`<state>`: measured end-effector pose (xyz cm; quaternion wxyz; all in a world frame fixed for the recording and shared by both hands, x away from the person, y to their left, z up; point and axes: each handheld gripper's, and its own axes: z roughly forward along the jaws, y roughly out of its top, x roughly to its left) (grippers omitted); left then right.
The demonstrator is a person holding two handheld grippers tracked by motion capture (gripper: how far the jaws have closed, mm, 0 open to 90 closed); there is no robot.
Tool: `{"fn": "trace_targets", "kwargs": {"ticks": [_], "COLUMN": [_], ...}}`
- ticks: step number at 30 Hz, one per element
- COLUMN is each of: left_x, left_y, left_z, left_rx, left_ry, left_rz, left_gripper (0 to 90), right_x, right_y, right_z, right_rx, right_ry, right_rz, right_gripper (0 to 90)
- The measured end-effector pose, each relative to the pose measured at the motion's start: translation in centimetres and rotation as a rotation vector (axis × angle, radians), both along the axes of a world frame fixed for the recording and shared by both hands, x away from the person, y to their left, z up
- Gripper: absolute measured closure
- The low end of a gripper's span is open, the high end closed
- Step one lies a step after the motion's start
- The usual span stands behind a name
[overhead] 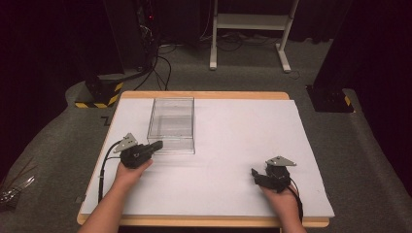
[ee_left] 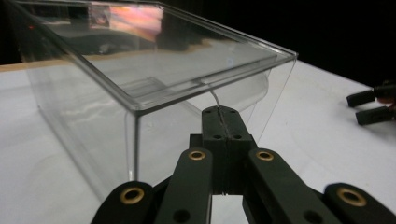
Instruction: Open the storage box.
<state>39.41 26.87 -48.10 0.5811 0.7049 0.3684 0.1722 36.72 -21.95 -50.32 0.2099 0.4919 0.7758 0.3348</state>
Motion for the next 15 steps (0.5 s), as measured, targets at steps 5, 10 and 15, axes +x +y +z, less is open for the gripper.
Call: {"fn": "trace_targets", "kwargs": {"ticks": [5,10,15], "left_x": [-0.3,0.1,0.8], "left_y": [0.2,-0.6,-1.1], "left_z": [0.0,0.2,0.4], "left_rx": [0.005,0.028,-0.001], "left_ry": [0.007,0.035,0.054], "left_rz": [-0.005,-0.025,-0.052], "left_gripper": [90.0,74.8,59.2], "right_x": [0.0,0.0,0.0], "right_y": [0.0,0.0,0.0], "right_z": [0.0,0.0,0.0], "right_rx": [-0.001,-0.001,0.000], "right_ry": [0.000,0.001,0.000], "right_rz": [-0.003,-0.003,0.000], "right_gripper": [30.3,30.2,30.3]}}
